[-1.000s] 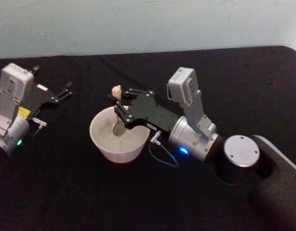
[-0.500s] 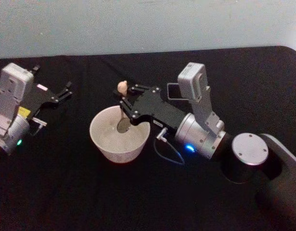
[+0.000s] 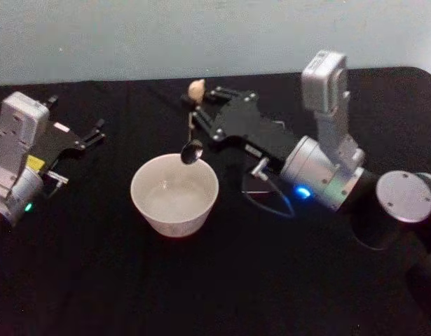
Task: Pick up the stirring spoon with one hand, stir inside the cup, then place it back in its original position.
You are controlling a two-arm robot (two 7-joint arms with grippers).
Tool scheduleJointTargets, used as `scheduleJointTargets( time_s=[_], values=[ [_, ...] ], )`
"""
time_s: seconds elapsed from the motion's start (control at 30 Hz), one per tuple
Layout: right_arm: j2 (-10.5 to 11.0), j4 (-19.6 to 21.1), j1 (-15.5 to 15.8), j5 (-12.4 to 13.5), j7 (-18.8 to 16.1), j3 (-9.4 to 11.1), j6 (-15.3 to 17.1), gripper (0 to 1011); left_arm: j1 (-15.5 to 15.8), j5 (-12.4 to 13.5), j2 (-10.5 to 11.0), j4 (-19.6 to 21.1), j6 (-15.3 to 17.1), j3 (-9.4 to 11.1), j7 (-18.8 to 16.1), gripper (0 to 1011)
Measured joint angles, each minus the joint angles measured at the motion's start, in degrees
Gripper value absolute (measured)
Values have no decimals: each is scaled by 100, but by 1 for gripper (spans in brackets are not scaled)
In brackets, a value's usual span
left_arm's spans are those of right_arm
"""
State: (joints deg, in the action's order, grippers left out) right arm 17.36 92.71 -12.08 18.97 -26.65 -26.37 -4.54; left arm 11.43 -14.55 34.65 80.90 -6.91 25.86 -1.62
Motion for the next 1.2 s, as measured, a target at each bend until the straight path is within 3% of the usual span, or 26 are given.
scheduleJointTargets(
  time_s=[0.47, 0.9, 1.2],
  values=[
    [237, 583, 80, 113, 457, 442, 242, 197, 0, 0, 0, 0, 0, 0, 0, 1001],
    [392, 758, 236, 104, 781, 885, 430, 197, 0, 0, 0, 0, 0, 0, 0, 1001],
    [434, 735, 361, 25, 845, 961, 590, 197, 0, 0, 0, 0, 0, 0, 0, 1001]
  ],
)
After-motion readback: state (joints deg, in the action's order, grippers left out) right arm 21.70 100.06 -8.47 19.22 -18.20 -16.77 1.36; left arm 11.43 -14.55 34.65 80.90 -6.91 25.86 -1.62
